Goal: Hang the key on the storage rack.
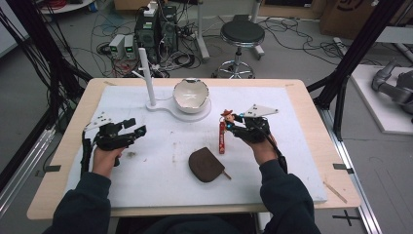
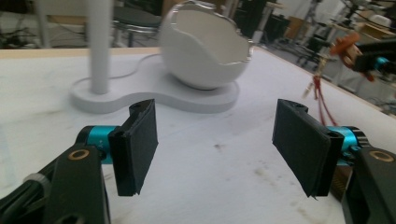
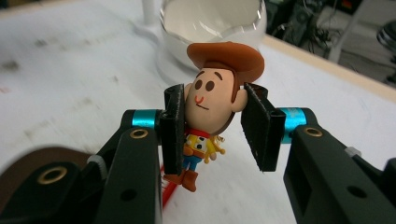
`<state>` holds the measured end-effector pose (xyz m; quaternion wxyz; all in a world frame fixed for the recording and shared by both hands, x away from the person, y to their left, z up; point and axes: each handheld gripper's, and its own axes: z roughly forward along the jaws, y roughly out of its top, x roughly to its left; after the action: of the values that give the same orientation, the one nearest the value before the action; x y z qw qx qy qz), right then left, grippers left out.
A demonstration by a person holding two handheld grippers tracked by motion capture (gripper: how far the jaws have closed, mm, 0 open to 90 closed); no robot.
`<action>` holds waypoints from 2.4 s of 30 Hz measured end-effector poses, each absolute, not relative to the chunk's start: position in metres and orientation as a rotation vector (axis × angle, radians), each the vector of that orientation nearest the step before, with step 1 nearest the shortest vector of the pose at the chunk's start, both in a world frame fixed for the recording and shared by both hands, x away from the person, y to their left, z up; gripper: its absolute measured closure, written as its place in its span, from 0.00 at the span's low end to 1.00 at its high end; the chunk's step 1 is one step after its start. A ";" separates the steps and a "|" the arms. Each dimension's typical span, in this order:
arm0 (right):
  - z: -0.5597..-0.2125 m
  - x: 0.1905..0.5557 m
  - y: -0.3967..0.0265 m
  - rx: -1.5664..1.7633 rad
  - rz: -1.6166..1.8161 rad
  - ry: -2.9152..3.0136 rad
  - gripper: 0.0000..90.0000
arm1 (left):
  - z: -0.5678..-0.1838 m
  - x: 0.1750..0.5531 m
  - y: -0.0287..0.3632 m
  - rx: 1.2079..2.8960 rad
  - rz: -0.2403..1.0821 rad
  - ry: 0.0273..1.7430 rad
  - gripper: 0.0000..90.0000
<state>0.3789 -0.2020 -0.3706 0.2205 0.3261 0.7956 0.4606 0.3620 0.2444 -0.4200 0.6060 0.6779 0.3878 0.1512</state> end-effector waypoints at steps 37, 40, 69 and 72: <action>-0.314 0.371 -0.085 0.516 1.549 2.363 0.69 | -0.422 0.370 0.170 1.717 0.336 0.707 0.25; -0.314 0.371 -0.085 0.512 1.553 2.370 0.69 | -0.422 0.367 0.165 1.760 0.330 0.648 0.43; -0.353 0.392 -0.181 0.875 1.508 2.249 0.58 | -0.382 0.384 0.193 1.729 0.258 0.842 0.96; -0.360 0.390 -0.200 0.927 1.484 2.224 0.55 | -0.371 0.387 0.199 1.710 0.279 0.846 0.96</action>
<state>0.3905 -0.1997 -0.3602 0.1554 0.3238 0.7763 0.5180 0.3867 0.1994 -0.3706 0.5704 0.7285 0.3603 0.1190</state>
